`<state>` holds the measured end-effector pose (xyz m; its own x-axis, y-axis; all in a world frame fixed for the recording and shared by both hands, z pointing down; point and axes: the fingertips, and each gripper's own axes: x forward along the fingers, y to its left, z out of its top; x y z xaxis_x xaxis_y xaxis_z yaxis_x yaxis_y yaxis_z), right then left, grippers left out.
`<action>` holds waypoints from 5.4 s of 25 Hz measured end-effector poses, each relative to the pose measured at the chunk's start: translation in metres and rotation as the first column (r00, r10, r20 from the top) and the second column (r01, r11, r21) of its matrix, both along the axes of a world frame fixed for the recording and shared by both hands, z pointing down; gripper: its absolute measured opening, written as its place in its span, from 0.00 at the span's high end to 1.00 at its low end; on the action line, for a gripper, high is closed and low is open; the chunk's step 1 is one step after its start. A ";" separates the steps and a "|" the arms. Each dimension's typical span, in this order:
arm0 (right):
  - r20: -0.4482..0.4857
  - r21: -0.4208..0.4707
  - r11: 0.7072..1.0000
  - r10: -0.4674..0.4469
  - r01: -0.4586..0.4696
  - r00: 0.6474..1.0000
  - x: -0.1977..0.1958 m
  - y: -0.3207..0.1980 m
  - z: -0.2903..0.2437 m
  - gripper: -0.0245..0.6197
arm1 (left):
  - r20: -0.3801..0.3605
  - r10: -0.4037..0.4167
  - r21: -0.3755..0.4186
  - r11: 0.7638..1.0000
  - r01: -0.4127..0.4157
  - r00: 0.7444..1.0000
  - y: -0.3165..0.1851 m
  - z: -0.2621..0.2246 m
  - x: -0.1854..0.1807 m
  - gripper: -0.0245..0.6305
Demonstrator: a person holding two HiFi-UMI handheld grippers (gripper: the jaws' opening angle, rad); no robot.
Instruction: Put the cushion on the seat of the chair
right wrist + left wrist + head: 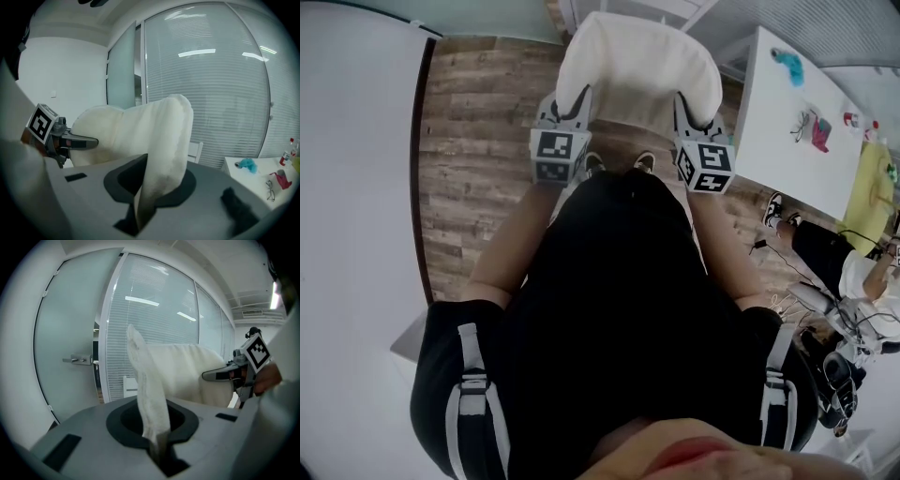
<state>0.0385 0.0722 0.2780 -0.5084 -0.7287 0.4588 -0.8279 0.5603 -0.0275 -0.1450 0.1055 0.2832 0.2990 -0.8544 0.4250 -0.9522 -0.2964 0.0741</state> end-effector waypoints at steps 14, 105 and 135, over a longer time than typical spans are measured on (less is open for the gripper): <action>0.002 -0.047 0.999 -0.002 0.002 1.000 0.001 -0.066 0.030 0.88 | 0.017 0.000 -0.058 0.998 0.001 1.000 -0.067 0.031 -0.002 0.88; -0.247 -0.447 0.849 0.187 -0.283 0.951 0.093 -0.271 0.573 0.45 | 0.083 0.014 -0.617 0.786 0.040 0.996 -0.300 0.579 -0.052 0.44; 0.084 -0.056 0.993 -0.101 0.106 0.991 -0.043 -0.215 0.084 0.94 | -0.188 0.334 -0.108 0.928 -0.357 0.924 -0.239 0.081 0.071 0.95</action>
<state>-0.0042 -0.1425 0.3621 -0.6169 -0.6428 0.4541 -0.7592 0.6381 -0.1282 -0.0739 -0.1335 0.3640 0.6404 -0.6217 0.4510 -0.7633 -0.5804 0.2836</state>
